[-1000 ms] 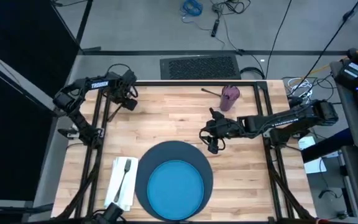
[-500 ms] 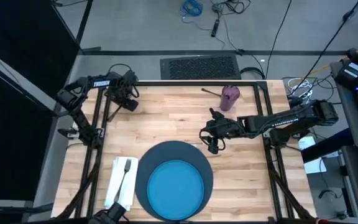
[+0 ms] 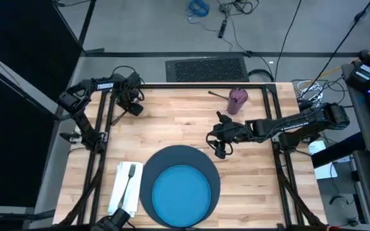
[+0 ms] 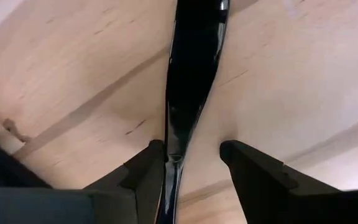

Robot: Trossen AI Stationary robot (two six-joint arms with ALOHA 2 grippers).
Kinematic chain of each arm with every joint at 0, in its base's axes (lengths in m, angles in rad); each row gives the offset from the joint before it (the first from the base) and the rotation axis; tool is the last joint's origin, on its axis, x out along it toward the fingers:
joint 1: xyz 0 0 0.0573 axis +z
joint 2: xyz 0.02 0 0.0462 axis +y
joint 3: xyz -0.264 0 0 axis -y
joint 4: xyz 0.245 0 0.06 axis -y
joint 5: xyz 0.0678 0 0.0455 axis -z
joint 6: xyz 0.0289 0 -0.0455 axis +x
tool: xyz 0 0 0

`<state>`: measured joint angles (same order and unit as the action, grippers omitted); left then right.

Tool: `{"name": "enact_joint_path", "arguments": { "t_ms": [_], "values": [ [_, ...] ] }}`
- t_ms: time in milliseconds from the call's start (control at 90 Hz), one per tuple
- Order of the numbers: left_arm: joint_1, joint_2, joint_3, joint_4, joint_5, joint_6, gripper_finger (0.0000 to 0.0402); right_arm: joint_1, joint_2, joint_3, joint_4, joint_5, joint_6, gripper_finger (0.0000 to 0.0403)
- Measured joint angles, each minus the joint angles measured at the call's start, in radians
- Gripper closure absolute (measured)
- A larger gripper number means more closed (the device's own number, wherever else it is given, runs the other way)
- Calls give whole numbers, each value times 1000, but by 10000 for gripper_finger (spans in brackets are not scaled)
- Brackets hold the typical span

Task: Set table place
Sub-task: Put the knife to the right side of the blue table mat

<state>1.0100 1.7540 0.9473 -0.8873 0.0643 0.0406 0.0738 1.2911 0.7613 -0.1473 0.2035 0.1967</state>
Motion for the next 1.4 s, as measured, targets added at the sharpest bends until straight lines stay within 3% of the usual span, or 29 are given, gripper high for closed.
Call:
{"name": "enact_joint_path", "arguments": {
  "t_ms": [322,511,622,778,1044,1400],
  "values": [
    [-4,1,19,-5,213,47,242,0,0,0,1,0,0,259],
    [-8,1,19,-4,245,48,242,0,0,0,1,1,0,259],
    [-16,1,20,-6,238,64,242,0,0,0,1,1,0,259],
    [-23,-32,17,-12,115,90,242,0,0,0,1,1,0,259],
    [-43,-138,18,-72,33,134,242,-1,0,0,0,1,-3,259],
    [-83,-136,6,-116,14,183,242,-1,0,0,3,0,-2,259]
  ]
}}
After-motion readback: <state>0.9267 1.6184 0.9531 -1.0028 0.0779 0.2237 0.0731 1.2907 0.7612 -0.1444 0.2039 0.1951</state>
